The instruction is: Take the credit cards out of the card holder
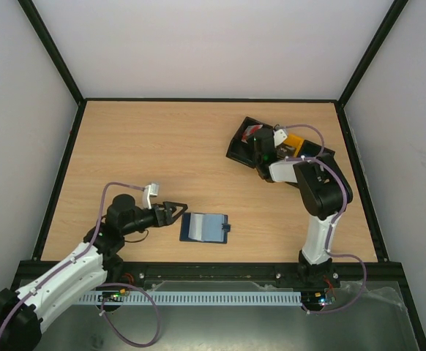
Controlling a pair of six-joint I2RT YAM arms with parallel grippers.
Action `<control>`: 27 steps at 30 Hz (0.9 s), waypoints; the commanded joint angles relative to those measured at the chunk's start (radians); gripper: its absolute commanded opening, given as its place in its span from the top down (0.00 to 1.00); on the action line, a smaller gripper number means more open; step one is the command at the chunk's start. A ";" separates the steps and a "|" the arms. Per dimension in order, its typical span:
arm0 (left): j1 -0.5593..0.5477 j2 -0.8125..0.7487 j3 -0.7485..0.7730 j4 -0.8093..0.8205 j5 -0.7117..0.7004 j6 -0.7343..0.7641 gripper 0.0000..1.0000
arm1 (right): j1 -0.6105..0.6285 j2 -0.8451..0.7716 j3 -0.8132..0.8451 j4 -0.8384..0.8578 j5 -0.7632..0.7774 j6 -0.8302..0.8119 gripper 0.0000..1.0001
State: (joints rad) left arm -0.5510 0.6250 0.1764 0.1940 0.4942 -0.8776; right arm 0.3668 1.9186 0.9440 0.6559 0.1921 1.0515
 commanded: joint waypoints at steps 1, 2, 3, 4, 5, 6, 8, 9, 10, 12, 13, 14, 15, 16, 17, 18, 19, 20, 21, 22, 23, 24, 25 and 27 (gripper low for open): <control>0.005 -0.031 -0.018 -0.013 -0.004 -0.032 0.10 | -0.003 0.034 0.043 -0.069 0.053 0.025 0.98; 0.006 -0.036 -0.018 -0.021 -0.006 -0.031 0.10 | -0.003 0.033 0.043 -0.071 0.051 0.026 0.98; 0.005 -0.042 -0.016 -0.029 -0.009 -0.031 0.10 | -0.003 0.033 0.044 -0.077 0.049 0.028 0.97; 0.005 -0.047 -0.016 -0.036 -0.013 -0.029 0.10 | -0.003 0.028 0.047 -0.089 0.052 0.032 0.96; 0.005 -0.053 -0.016 -0.045 -0.023 -0.029 0.10 | -0.003 0.022 0.050 -0.104 0.058 0.037 0.92; 0.005 -0.059 -0.017 -0.056 -0.038 -0.026 0.10 | -0.003 0.016 0.053 -0.120 0.064 0.043 0.89; 0.006 -0.066 -0.021 -0.074 -0.065 -0.019 0.09 | -0.003 -0.001 0.063 -0.153 0.078 0.056 0.82; 0.005 -0.066 -0.023 -0.080 -0.072 -0.016 0.08 | -0.003 -0.010 0.075 -0.174 0.085 0.057 0.79; 0.005 -0.067 -0.022 -0.084 -0.076 -0.015 0.07 | -0.003 -0.021 0.083 -0.193 0.091 0.058 0.77; 0.006 -0.065 -0.020 -0.093 -0.081 -0.013 0.06 | -0.003 -0.046 0.093 -0.226 0.101 0.057 0.75; 0.005 -0.067 -0.015 -0.103 -0.087 -0.009 0.04 | -0.003 -0.064 0.094 -0.239 0.102 0.059 0.74; 0.005 -0.068 -0.008 -0.117 -0.095 -0.004 0.02 | -0.003 -0.079 0.094 -0.248 0.102 0.059 0.73; 0.005 -0.070 0.000 -0.137 -0.107 0.002 0.01 | -0.002 -0.096 0.095 -0.260 0.099 0.059 0.72; 0.006 -0.071 0.012 -0.156 -0.124 0.010 0.00 | -0.003 -0.109 0.099 -0.275 0.092 0.059 0.71; 0.005 -0.073 0.022 -0.184 -0.136 0.015 0.00 | -0.003 -0.120 0.113 -0.303 0.084 0.054 0.70; 0.005 -0.074 0.034 -0.200 -0.153 0.022 0.00 | -0.003 -0.125 0.134 -0.343 0.074 0.050 0.69; 0.006 -0.076 0.046 -0.223 -0.173 0.026 0.00 | -0.003 -0.128 0.160 -0.393 0.063 0.041 0.68; 0.005 -0.076 0.061 -0.258 -0.193 0.028 0.00 | -0.003 -0.133 0.180 -0.449 0.044 0.025 0.67; 0.005 -0.078 0.074 -0.283 -0.216 0.029 0.00 | -0.002 -0.139 0.192 -0.475 0.019 0.018 0.66; 0.005 -0.078 0.091 -0.307 -0.237 0.028 0.00 | -0.002 -0.149 0.193 -0.491 -0.012 0.003 0.64; 0.006 -0.078 0.105 -0.328 -0.258 0.027 0.00 | -0.003 -0.160 0.192 -0.503 -0.055 -0.013 0.63; 0.005 -0.078 0.121 -0.349 -0.283 0.023 0.00 | -0.003 -0.173 0.189 -0.523 -0.092 -0.030 0.62; 0.005 -0.078 0.138 -0.375 -0.308 0.014 0.00 | -0.003 -0.189 0.186 -0.546 -0.131 -0.048 0.61; 0.005 -0.077 0.172 -0.416 -0.377 0.018 0.00 | -0.002 -0.237 0.159 -0.576 -0.209 -0.088 0.60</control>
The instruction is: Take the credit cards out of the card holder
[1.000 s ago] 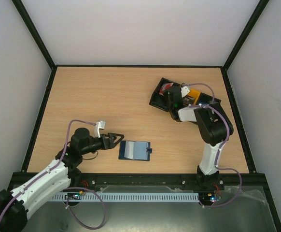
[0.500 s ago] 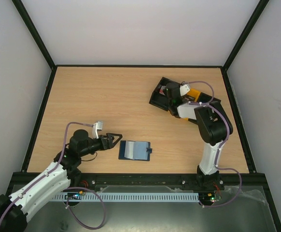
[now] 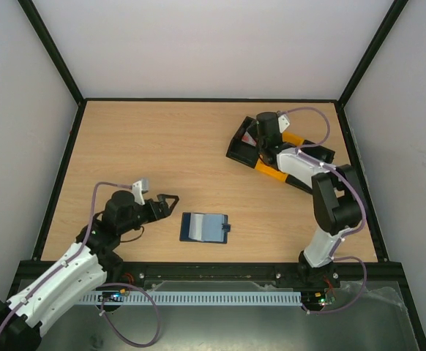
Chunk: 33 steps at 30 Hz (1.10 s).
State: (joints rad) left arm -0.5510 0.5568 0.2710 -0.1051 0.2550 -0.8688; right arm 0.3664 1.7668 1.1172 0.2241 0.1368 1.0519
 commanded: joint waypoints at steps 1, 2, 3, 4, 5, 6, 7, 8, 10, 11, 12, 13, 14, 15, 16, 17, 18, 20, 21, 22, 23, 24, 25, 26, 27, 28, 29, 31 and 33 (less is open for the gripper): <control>0.005 -0.008 0.099 -0.148 -0.177 0.009 0.00 | -0.001 -0.121 -0.043 -0.146 -0.189 -0.110 0.60; 0.005 -0.007 0.118 -0.177 -0.212 0.009 0.00 | -0.001 -0.157 -0.085 -0.147 -0.227 -0.131 0.59; 0.005 -0.007 0.138 -0.198 -0.236 0.016 0.00 | -0.001 -0.201 -0.117 -0.155 -0.248 -0.156 0.58; 0.005 -0.007 0.151 -0.213 -0.253 0.025 0.00 | -0.001 -0.247 -0.144 -0.172 -0.270 -0.185 0.57; 0.006 -0.006 0.164 -0.221 -0.261 0.033 0.00 | -0.001 -0.288 -0.170 -0.197 -0.291 -0.213 0.56; 0.005 -0.007 0.175 -0.229 -0.267 0.040 0.00 | 0.000 -0.334 -0.193 -0.225 -0.309 -0.243 0.55; 0.005 -0.007 0.187 -0.235 -0.270 0.044 0.00 | -0.001 -0.378 -0.213 -0.261 -0.325 -0.271 0.54; 0.005 -0.007 0.200 -0.237 -0.267 0.050 0.00 | -0.001 -0.427 -0.237 -0.291 -0.341 -0.300 0.52; 0.006 -0.009 0.228 -0.241 -0.255 0.070 0.00 | -0.001 -0.526 -0.283 -0.345 -0.369 -0.357 0.38; 0.005 -0.012 0.240 -0.237 -0.240 0.092 0.00 | -0.001 -0.580 -0.302 -0.373 -0.371 -0.380 0.31; 0.005 -0.017 0.259 -0.233 -0.223 0.113 0.00 | -0.001 -0.650 -0.319 -0.402 -0.366 -0.397 0.28; 0.005 -0.022 0.275 -0.234 -0.217 0.125 0.00 | 0.000 -0.700 -0.335 -0.437 -0.361 -0.409 0.26; 0.005 -0.028 0.290 -0.240 -0.219 0.133 0.00 | -0.001 -0.751 -0.347 -0.460 -0.357 -0.411 0.23; 0.005 -0.032 0.307 -0.244 -0.218 0.142 0.00 | -0.001 -0.795 -0.358 -0.484 -0.356 -0.412 0.18; 0.006 -0.033 0.323 -0.247 -0.214 0.151 0.00 | -0.001 -0.841 -0.366 -0.505 -0.364 -0.436 0.04; 0.005 -0.034 0.341 -0.253 -0.210 0.157 0.00 | 0.000 -0.881 -0.372 -0.530 -0.369 -0.439 0.01; 0.005 -0.033 0.361 -0.261 -0.206 0.162 0.00 | -0.001 -0.921 -0.373 -0.556 -0.375 -0.440 0.02; 0.005 -0.026 0.402 -0.278 -0.186 0.180 0.00 | -0.001 -0.990 -0.370 -0.599 -0.386 -0.440 0.02; 0.006 -0.023 0.421 -0.283 -0.173 0.194 0.00 | -0.001 -1.022 -0.372 -0.614 -0.391 -0.436 0.02; 0.006 -0.022 0.437 -0.284 -0.158 0.207 0.00 | -0.001 -1.050 -0.378 -0.622 -0.409 -0.431 0.02; 0.005 -0.023 0.449 -0.287 -0.145 0.221 0.00 | -0.001 -1.077 -0.388 -0.626 -0.428 -0.428 0.02; 0.006 -0.027 0.456 -0.287 -0.134 0.236 0.00 | -0.001 -1.103 -0.400 -0.629 -0.445 -0.422 0.02; 0.006 -0.037 0.457 -0.284 -0.123 0.242 0.00 | -0.001 -1.125 -0.422 -0.630 -0.457 -0.421 0.02; 0.005 -0.047 0.451 -0.277 -0.114 0.241 0.00 | -0.001 -1.147 -0.445 -0.628 -0.467 -0.390 0.02; 0.005 -0.058 0.443 -0.269 -0.102 0.240 0.00 | -0.001 -1.170 -0.467 -0.621 -0.481 -0.372 0.02; 0.006 -0.070 0.430 -0.259 -0.088 0.236 0.00 | -0.001 -1.190 -0.492 -0.609 -0.499 -0.358 0.02; 0.005 -0.081 0.416 -0.249 -0.075 0.228 0.00 | -0.001 -1.210 -0.516 -0.600 -0.517 -0.345 0.02; 0.005 -0.105 0.384 -0.233 -0.051 0.218 0.00 | -0.001 -1.248 -0.561 -0.578 -0.544 -0.316 0.02; 0.006 -0.130 0.349 -0.220 -0.037 0.207 0.00 | -0.001 -1.276 -0.593 -0.563 -0.566 -0.303 0.02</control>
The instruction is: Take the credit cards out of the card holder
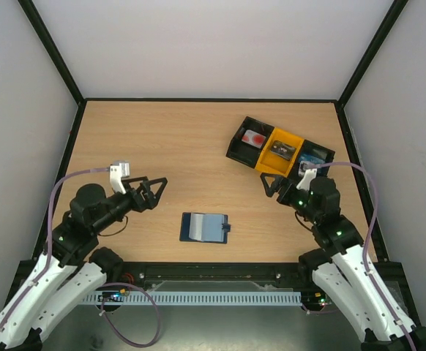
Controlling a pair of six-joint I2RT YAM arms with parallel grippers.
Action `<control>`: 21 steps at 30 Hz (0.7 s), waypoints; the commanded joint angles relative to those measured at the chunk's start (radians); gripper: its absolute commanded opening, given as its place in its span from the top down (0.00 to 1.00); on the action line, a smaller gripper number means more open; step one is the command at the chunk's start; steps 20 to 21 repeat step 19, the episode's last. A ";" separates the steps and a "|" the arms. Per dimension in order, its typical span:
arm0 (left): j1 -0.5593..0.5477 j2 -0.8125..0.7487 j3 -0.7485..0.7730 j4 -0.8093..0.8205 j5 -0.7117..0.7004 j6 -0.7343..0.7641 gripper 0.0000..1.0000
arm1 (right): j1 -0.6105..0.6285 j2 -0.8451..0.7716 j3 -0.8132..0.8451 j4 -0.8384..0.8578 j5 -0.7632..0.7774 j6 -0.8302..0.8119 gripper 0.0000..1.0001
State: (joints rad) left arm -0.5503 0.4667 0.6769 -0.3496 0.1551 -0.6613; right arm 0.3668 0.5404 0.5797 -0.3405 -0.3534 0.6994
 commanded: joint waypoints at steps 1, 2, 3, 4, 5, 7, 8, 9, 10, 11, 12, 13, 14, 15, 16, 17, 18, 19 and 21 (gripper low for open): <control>0.004 -0.052 -0.071 0.027 0.059 -0.005 0.00 | -0.002 -0.063 -0.068 0.010 -0.085 0.056 0.02; 0.005 -0.064 -0.084 0.028 0.053 -0.007 0.00 | -0.002 -0.076 -0.078 0.013 -0.089 0.064 0.02; 0.004 -0.076 -0.099 0.029 0.047 -0.012 0.00 | -0.002 -0.087 -0.086 0.016 -0.089 0.069 0.02; 0.005 -0.088 -0.111 0.029 0.038 -0.018 0.00 | -0.002 -0.095 -0.091 0.017 -0.087 0.074 0.02; 0.005 -0.097 -0.120 0.029 0.027 -0.026 0.00 | -0.002 -0.097 -0.092 0.017 -0.086 0.074 0.02; 0.004 -0.111 -0.130 0.031 0.018 -0.032 0.00 | -0.002 -0.097 -0.092 0.017 -0.086 0.075 0.02; 0.004 -0.113 -0.131 0.031 0.014 -0.032 0.00 | -0.001 -0.097 -0.091 0.017 -0.086 0.076 0.02; 0.005 -0.110 -0.131 0.031 0.011 -0.032 0.00 | -0.002 -0.097 -0.089 0.018 -0.089 0.077 0.02; 0.004 -0.108 -0.128 0.031 0.010 -0.032 0.00 | -0.002 -0.097 -0.087 0.018 -0.091 0.076 0.02; 0.004 -0.105 -0.124 0.028 0.007 -0.032 0.00 | -0.002 -0.097 -0.086 0.018 -0.091 0.076 0.02; 0.005 -0.101 -0.120 0.026 0.004 -0.032 0.00 | -0.002 -0.097 -0.085 0.019 -0.090 0.075 0.02; 0.005 -0.099 -0.115 0.023 0.000 -0.031 0.00 | -0.002 -0.096 -0.086 0.020 -0.089 0.076 0.02; 0.006 -0.099 -0.114 0.023 -0.005 -0.030 0.00 | -0.001 -0.097 -0.088 0.021 -0.090 0.077 0.02; 0.005 -0.099 -0.114 0.022 -0.008 -0.029 0.00 | -0.002 -0.097 -0.088 0.023 -0.090 0.079 0.02; 0.004 -0.098 -0.114 0.023 -0.009 -0.030 0.00 | -0.002 -0.097 -0.091 0.026 -0.092 0.081 0.02; 0.005 -0.096 -0.113 0.023 -0.008 -0.028 0.00 | -0.002 -0.097 -0.092 0.028 -0.095 0.086 0.02; 0.004 -0.094 -0.112 0.022 -0.009 -0.028 0.00 | -0.001 -0.097 -0.094 0.031 -0.101 0.091 0.02; 0.006 -0.095 -0.112 0.021 -0.010 -0.028 0.00 | -0.002 -0.097 -0.096 0.033 -0.107 0.094 0.02; 0.006 -0.095 -0.112 0.021 -0.010 -0.028 0.00 | -0.002 -0.097 -0.096 0.033 -0.107 0.094 0.02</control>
